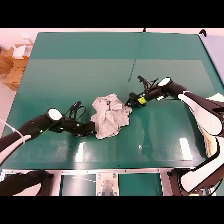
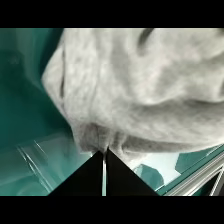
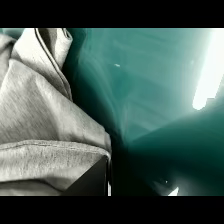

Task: Fold the shirts.

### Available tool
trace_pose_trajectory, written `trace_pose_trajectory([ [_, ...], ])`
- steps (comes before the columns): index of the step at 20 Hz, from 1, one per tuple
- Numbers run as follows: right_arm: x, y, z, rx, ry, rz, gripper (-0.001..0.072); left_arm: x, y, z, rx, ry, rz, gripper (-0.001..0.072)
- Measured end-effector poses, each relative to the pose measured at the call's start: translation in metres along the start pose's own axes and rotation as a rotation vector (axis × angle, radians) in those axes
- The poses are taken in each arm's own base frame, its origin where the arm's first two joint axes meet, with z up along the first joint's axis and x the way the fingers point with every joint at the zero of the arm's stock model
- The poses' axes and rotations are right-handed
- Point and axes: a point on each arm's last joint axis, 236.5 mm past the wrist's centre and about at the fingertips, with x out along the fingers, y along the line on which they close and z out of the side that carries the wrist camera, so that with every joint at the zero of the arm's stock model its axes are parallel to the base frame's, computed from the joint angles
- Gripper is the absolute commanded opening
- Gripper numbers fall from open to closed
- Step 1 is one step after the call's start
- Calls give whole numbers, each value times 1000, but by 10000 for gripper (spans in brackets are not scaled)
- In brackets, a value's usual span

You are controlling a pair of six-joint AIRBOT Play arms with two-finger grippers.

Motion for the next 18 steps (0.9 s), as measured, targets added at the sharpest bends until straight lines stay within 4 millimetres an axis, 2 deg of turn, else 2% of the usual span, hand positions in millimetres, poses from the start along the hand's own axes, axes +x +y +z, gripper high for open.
trace_pose_trajectory([
  [2,-20,9,12,-20,-20,21,11,-4,-11,12,41,-31,-8,21],
  [5,-73,34,36,-76,-106,51,11,-24,-37,38,155,-87,0,21],
  [7,-122,56,52,-131,-196,56,11,-53,-60,59,251,-136,25,21],
  [9,-179,82,62,-200,-304,49,11,-97,-86,87,334,-229,50,21],
  [12,-269,130,63,-321,-484,19,11,-199,-144,126,462,-456,57,21],
  [14,-332,168,51,-410,-625,-14,11,-281,-188,136,550,-638,53,21],
  [16,-384,204,31,-495,-750,-49,11,-361,-233,126,645,-812,46,21],
  [18,-432,237,4,-572,-880,-100,11,-431,-270,102,731,-974,37,21],
])
